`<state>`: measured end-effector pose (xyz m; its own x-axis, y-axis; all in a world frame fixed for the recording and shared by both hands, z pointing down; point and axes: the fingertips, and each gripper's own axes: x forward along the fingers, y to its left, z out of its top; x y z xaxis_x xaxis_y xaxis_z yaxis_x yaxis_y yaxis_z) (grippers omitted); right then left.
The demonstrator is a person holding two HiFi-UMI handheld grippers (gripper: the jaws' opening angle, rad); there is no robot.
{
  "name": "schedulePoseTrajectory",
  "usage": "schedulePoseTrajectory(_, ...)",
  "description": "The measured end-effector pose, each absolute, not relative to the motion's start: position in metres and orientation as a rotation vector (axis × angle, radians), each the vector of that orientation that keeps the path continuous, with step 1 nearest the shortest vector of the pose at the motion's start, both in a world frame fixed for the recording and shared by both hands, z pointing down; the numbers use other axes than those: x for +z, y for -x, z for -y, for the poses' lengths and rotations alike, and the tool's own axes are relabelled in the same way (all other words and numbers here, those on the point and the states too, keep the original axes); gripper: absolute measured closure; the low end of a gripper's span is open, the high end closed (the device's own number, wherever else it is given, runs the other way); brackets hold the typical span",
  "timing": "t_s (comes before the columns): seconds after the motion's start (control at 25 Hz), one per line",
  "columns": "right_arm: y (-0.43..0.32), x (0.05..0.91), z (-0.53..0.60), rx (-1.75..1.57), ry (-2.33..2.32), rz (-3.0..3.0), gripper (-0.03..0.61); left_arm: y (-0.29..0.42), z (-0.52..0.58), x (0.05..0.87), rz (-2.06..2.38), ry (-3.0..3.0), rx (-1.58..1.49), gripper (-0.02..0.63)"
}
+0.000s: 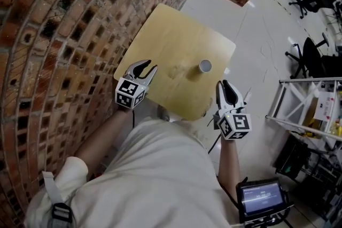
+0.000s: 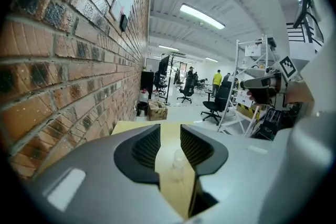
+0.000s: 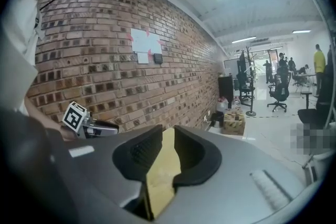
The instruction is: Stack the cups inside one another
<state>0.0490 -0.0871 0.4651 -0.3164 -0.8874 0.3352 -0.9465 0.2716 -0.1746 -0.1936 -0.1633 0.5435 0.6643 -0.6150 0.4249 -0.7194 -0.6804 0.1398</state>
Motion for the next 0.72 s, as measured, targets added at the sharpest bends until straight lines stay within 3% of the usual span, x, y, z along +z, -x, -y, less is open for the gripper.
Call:
schedulePoseTrajectory(0.36, -0.045, 0.480, 0.075, 0.545, -1.698, 2.338, 0.503, 0.232, 0.160, 0.561, 1.181, -2.491, 0.540, 0.477)
schedulePoseTrajectory(0.72, -0.054, 0.492, 0.054, 0.581, -1.739, 2.290, 0.503, 0.222, 0.129, 0.573, 1.081, -2.481, 0.567, 0.483)
